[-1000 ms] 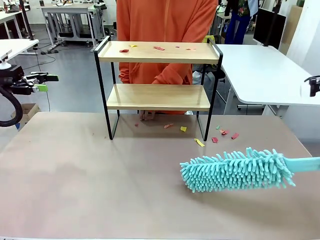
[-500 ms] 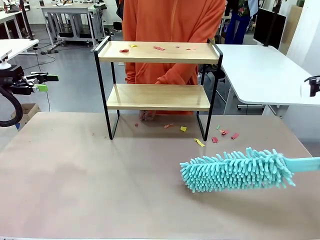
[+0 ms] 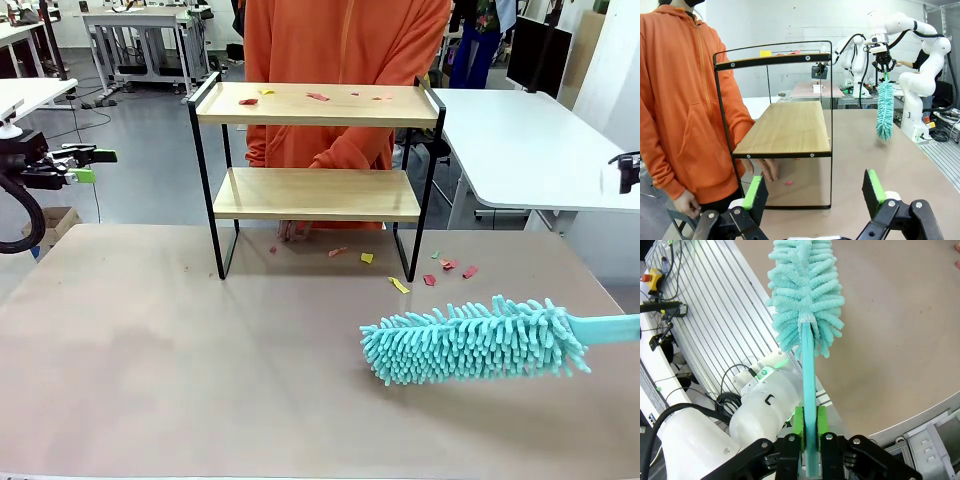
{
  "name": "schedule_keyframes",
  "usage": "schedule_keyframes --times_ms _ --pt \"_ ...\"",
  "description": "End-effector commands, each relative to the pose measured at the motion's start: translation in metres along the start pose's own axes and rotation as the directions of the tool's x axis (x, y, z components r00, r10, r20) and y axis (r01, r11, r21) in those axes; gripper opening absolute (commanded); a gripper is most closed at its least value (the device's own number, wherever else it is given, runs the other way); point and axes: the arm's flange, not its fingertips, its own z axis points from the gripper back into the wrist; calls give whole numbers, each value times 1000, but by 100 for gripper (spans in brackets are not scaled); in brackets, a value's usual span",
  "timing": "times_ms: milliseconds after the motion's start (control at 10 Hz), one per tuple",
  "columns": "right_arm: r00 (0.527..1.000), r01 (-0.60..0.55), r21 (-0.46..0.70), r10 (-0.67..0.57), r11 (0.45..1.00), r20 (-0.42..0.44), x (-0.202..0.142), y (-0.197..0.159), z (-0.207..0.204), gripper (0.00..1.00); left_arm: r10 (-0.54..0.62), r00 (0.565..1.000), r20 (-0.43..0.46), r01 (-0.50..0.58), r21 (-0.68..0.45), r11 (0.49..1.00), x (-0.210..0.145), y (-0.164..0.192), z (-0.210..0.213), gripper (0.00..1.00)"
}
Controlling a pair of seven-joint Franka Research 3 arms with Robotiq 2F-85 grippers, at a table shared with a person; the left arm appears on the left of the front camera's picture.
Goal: Clean the shelf.
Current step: Clean the specific section of the Shelf indicated by the human with the Duster.
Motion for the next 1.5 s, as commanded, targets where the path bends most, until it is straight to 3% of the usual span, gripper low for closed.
schedule_keyframes --times_ms 0,400,500,800,900,1000,1400 --pt "993 95 9 -96 995 71 24 11 4 13 -16 1000 -3 16 2 1000 2 -1 -1 100" --pt "952 264 54 -269 963 145 113 75 -3 13 -16 1000 -3 16 2 1000 2 -1 -1 100" --pt "934 288 68 -296 955 202 127 90 -2 13 -16 1000 -3 16 2 1000 2 -1 -1 100" --pt "893 381 109 -396 918 214 178 136 -28 13 -16 1000 -3 16 2 1000 2 -1 -1 100" --pt "899 364 90 -375 927 226 188 143 -35 13 -16 1000 -3 16 2 1000 2 -1 -1 100" --pt "919 334 83 -344 939 194 160 128 -23 13 -16 1000 -3 16 2 1000 2 -1 -1 100" --pt "913 351 85 -361 932 191 168 131 -29 13 -16 1000 -3 16 2 1000 2 -1 -1 100"
